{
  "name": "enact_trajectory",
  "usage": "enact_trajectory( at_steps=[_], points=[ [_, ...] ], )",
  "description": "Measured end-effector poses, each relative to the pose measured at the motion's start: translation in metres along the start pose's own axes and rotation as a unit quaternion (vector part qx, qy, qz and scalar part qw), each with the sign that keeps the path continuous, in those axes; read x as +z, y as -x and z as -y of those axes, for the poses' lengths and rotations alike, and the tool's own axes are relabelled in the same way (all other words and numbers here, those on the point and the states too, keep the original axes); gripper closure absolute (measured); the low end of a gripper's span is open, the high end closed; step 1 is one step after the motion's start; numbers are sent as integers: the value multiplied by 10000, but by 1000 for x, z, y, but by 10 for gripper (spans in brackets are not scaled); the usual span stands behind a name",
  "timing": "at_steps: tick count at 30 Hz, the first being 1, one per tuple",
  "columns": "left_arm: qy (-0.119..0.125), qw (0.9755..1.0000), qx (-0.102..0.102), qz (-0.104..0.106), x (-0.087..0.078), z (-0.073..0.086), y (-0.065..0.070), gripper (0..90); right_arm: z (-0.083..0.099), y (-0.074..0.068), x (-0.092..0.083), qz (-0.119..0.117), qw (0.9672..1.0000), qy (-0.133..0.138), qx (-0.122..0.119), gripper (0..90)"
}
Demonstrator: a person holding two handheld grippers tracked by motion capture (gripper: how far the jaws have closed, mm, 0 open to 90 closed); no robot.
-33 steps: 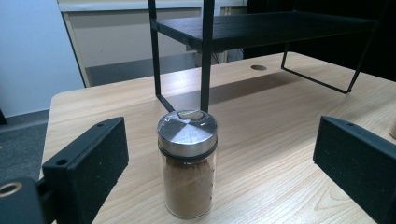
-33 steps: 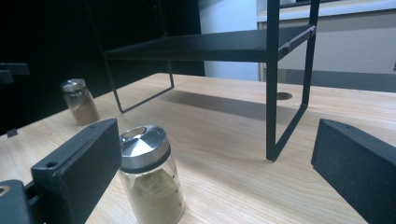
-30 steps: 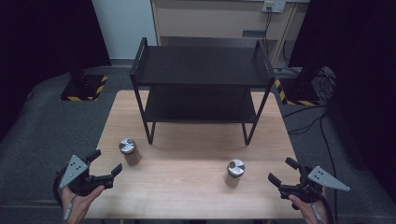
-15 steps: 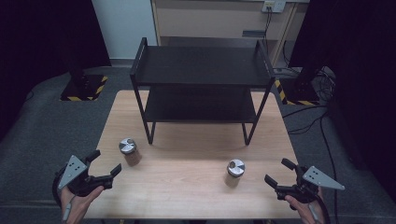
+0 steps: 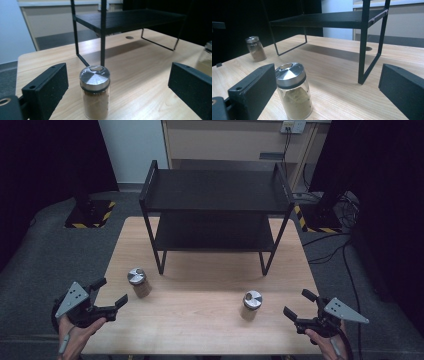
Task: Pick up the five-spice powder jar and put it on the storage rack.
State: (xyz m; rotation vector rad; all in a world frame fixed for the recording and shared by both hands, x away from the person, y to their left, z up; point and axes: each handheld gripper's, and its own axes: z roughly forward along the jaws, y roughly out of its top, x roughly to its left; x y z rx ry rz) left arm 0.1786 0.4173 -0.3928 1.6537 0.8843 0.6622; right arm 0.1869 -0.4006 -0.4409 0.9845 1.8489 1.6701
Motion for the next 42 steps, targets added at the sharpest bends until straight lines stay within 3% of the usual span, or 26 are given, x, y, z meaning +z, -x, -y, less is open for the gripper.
enact_trajectory(
  at_steps=[3, 9, 30, 42],
  points=[
    [-90, 9999, 33, 87, -2, -8, -5, 9, 0, 0, 0, -3, 10000, 32, -5, 22],
    [-35, 9996, -86, 253, -10, -14, -17, 11, -1, -1, 0, -4, 10000, -1, -18, 23],
    [-581, 9977, 84, 334, -27, -60, -47, 9, -1, -1, 1, 4, 10000, -23, -9, 25],
    [-953, 9946, 92, 398, -13, -71, -59, 11, -1, -2, 1, 53, 10000, -28, -18, 30]
  ],
)
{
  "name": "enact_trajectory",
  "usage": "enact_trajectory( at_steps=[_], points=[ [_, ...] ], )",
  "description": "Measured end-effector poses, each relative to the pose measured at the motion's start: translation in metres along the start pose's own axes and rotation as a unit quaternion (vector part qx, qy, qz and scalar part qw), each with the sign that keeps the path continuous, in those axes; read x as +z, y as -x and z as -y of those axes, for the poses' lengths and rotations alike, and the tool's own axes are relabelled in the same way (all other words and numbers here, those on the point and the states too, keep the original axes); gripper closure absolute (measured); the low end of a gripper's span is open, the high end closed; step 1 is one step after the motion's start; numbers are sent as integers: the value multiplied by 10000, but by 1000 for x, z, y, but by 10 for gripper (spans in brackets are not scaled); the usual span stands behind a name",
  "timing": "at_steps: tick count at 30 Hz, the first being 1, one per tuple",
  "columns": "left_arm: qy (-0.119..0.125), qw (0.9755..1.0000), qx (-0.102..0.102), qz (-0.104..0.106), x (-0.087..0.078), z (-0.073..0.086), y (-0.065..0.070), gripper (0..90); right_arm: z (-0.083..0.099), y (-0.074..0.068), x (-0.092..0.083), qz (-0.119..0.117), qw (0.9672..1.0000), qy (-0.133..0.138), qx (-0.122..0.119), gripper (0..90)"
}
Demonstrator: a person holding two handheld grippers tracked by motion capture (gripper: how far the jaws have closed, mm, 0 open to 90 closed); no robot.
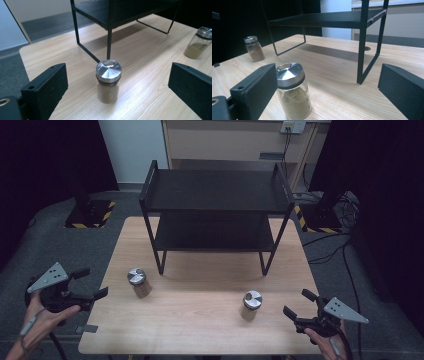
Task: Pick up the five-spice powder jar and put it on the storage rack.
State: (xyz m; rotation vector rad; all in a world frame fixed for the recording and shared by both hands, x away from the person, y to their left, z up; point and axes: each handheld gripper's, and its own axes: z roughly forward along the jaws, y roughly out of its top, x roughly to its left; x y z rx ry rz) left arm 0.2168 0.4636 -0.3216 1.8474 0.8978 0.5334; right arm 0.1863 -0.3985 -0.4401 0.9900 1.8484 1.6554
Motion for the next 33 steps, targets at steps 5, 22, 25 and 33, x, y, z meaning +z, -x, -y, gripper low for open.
enact_trajectory(
  at_steps=[5, 22, 25, 33],
  points=[
    [-182, 9998, -82, 8, 13, -2, -6, 17, 0, 0, 0, 8, 10000, 8, 1, 33],
    [-619, 9981, -2, 28, 65, 1, -14, 43, 1, 1, -3, 47, 10000, 26, 30, 37],
    [-646, 9979, -68, 80, 76, 5, -17, 48, 1, 1, -3, 49, 10000, 31, 22, 37],
    [-747, 9971, -69, 159, 102, 8, -18, 61, 1, 1, -4, 70, 10000, 43, 38, 37]
  ],
)
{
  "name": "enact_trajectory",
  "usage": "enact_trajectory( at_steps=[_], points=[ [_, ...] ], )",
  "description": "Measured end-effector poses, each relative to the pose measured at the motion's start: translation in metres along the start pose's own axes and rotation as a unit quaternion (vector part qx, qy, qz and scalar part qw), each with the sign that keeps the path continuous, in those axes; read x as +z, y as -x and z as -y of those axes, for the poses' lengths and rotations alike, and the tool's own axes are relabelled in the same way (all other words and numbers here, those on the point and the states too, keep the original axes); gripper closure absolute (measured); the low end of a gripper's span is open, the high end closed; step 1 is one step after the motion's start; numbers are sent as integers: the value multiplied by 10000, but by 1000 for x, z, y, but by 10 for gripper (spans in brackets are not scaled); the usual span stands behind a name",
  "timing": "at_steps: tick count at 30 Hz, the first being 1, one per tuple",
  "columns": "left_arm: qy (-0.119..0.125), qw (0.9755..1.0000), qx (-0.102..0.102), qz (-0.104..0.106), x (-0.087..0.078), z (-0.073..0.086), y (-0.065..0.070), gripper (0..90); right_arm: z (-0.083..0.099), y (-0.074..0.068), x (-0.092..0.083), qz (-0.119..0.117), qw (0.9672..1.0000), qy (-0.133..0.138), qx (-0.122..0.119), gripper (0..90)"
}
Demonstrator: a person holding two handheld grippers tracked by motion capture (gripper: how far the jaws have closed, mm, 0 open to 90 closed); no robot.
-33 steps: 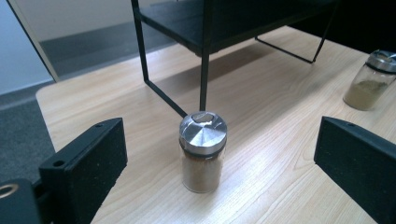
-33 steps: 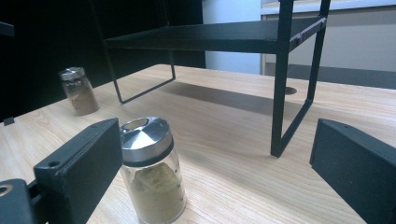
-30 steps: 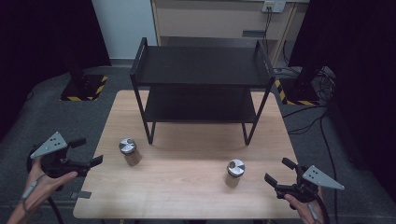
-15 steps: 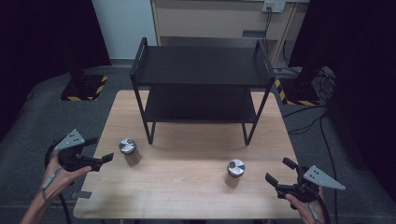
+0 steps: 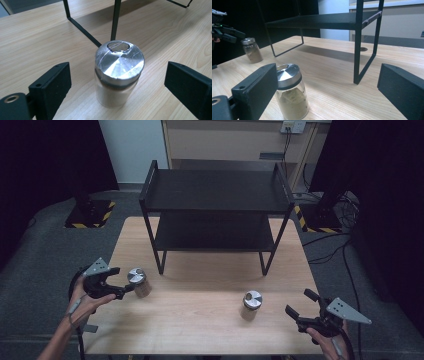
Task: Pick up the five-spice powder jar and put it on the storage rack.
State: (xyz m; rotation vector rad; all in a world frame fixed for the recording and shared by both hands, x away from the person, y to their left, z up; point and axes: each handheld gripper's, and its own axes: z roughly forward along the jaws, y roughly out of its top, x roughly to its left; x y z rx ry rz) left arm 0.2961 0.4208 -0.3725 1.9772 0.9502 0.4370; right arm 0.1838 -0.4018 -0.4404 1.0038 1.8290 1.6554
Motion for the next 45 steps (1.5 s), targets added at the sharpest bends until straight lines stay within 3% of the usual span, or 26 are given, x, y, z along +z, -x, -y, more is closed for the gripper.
enact_trajectory(
  at_steps=[15, 22, 30, 35, 39, 45],
  points=[
    [-21, 10000, 11, 24, 32, -3, -2, 143, 1, 0, -1, 14, 10000, 11, -9, 37],
    [38, 9999, 149, 46, 37, 3, -1, 325, 1, 0, -1, 27, 10000, 11, -15, 36],
    [3, 9997, 217, 61, 36, -3, 0, 333, -1, -1, -1, 52, 10000, -28, -16, 25],
    [119, 9994, 266, 204, 26, -14, 0, 333, -1, 1, 0, -8, 10000, -47, -17, 16],
    [86, 9981, 492, 369, 17, -32, 4, 333, -2, 2, 1, -80, 9999, -73, -37, 12],
    [77, 9940, 769, 770, 2, -63, 6, 333, -2, 3, 2, -143, 9998, -105, -63, 10]
  ],
)
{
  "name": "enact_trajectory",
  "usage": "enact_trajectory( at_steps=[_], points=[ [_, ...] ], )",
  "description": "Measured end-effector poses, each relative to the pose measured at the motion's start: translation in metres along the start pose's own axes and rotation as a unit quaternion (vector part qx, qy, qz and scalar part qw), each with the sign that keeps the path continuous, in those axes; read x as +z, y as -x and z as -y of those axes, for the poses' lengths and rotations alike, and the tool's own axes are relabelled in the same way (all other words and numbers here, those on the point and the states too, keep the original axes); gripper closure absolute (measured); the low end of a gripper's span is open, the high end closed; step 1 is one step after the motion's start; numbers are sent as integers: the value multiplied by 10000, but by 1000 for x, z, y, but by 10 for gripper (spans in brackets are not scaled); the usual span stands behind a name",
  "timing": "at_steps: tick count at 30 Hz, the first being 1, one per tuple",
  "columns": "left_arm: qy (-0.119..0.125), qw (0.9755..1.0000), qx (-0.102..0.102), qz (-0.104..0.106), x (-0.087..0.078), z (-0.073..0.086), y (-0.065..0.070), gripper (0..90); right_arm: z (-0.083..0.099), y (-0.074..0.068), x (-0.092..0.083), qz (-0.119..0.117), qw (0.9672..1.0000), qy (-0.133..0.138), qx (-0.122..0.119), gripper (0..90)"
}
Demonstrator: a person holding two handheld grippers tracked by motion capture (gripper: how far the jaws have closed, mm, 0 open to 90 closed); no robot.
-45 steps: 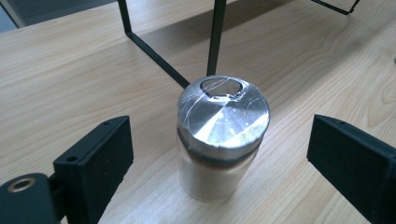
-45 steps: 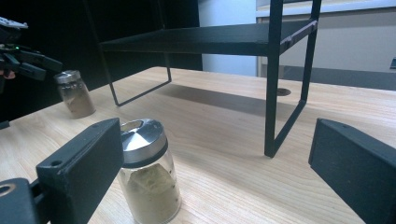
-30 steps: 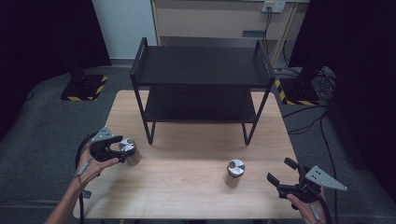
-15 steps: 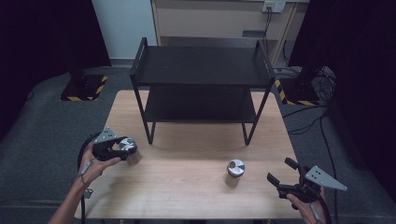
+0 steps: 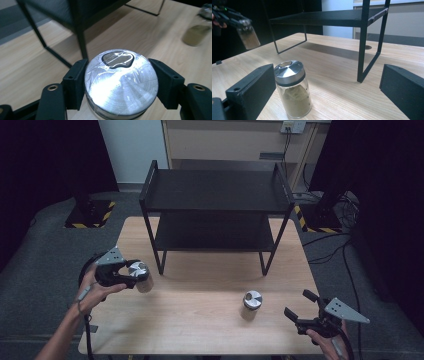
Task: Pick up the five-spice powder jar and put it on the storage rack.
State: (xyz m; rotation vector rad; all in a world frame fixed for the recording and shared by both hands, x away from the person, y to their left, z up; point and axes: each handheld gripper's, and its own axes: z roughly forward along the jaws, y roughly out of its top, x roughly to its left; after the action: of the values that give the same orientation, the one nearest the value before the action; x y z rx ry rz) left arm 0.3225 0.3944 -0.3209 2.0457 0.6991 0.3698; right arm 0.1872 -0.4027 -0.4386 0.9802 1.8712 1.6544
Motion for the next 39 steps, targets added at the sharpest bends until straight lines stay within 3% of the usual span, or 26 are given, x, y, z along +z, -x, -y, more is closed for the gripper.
enact_trajectory(
  at_steps=[7, 14, 23, 32, 36, 39],
  points=[
    [-28, 9978, 278, 594, -10, -41, -2, 333, -1, 2, 2, -93, 10000, -32, -11, 10],
    [-73, 9912, 558, 1201, -13, -86, -4, 333, -2, 3, 3, -190, 9998, -91, -32, 11],
    [-93, 9825, 783, 1690, -15, -147, -6, 333, -1, 3, 2, -167, 9998, -72, -26, 11],
    [42, 9766, 895, 1957, -18, -197, -12, 333, -1, 4, 2, -145, 9999, -73, -13, 12],
    [7, 9766, 959, 1925, -21, -217, -11, 333, -1, 4, 1, -138, 9999, -59, 2, 12],
    [-26, 9792, 961, 1789, -25, -230, -7, 333, 0, 4, 1, -145, 9999, -52, 18, 12]
  ],
)
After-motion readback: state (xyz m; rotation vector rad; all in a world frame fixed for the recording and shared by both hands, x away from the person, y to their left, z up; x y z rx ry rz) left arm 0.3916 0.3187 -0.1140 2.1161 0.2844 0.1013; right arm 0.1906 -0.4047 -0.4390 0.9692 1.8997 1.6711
